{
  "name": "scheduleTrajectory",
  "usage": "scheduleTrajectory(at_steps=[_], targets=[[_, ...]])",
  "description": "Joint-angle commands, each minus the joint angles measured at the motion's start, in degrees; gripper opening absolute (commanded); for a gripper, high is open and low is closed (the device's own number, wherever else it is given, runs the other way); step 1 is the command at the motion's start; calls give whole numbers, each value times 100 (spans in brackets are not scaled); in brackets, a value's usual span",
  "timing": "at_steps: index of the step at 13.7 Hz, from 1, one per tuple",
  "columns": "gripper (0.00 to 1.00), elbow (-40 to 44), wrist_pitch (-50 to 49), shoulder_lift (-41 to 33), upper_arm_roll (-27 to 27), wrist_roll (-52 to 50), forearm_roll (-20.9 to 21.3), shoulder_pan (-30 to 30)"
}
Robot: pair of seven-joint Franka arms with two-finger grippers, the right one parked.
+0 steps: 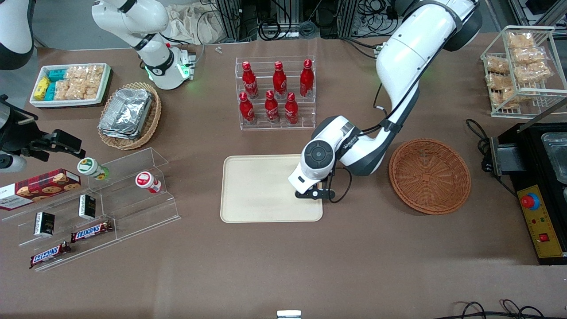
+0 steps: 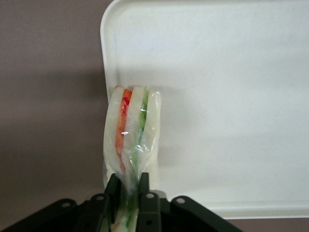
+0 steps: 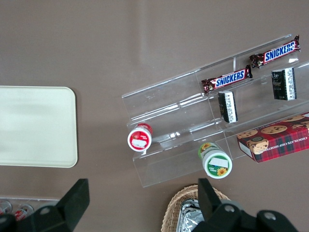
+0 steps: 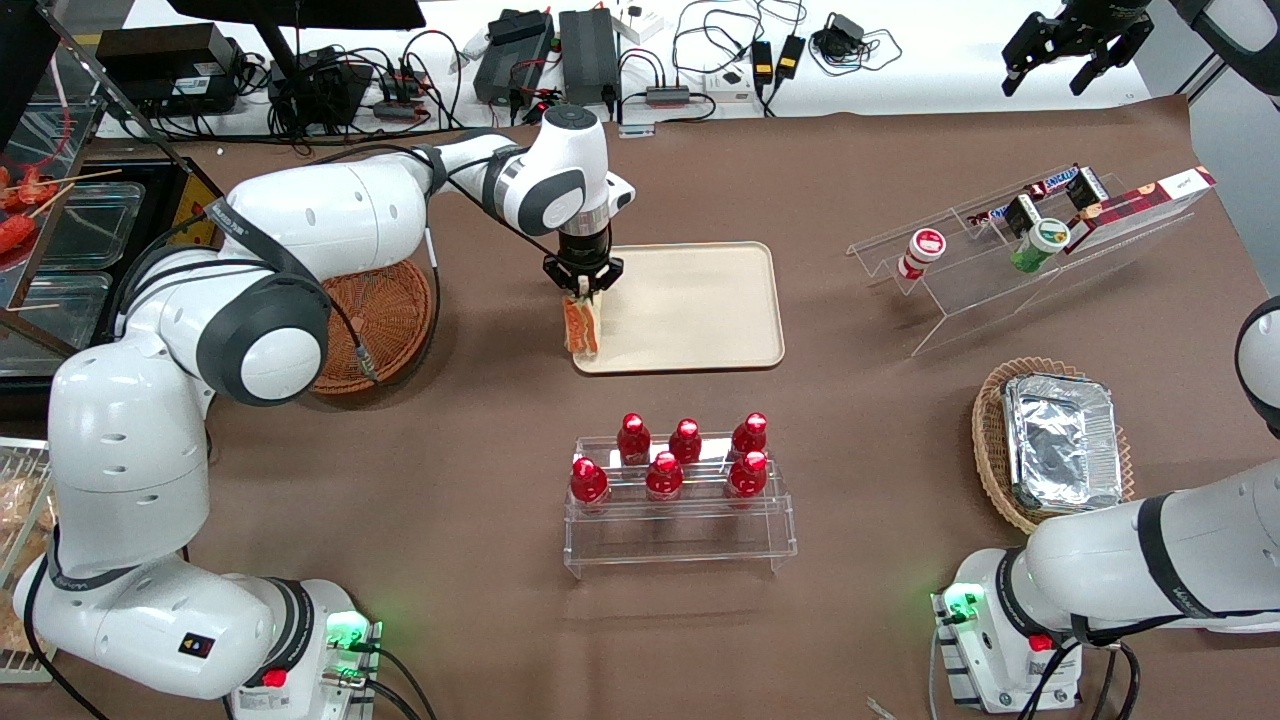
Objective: Place sandwich from basket to tray
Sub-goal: 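Lower the sandwich onto the tray, open the left gripper and withdraw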
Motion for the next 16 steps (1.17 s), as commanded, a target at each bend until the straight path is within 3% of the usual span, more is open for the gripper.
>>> scheduleTrajectory(at_steps=[1, 6, 9, 13, 16], targets=[[100, 181, 72, 112, 66, -10, 167, -103], [100, 199, 64, 104, 66, -36, 272, -86], [100, 181, -469, -518, 66, -45, 167, 168], [100, 120, -1323, -1696, 49, 331, -220, 967], [100, 111, -2175, -2303, 40, 1575, -631, 1774]])
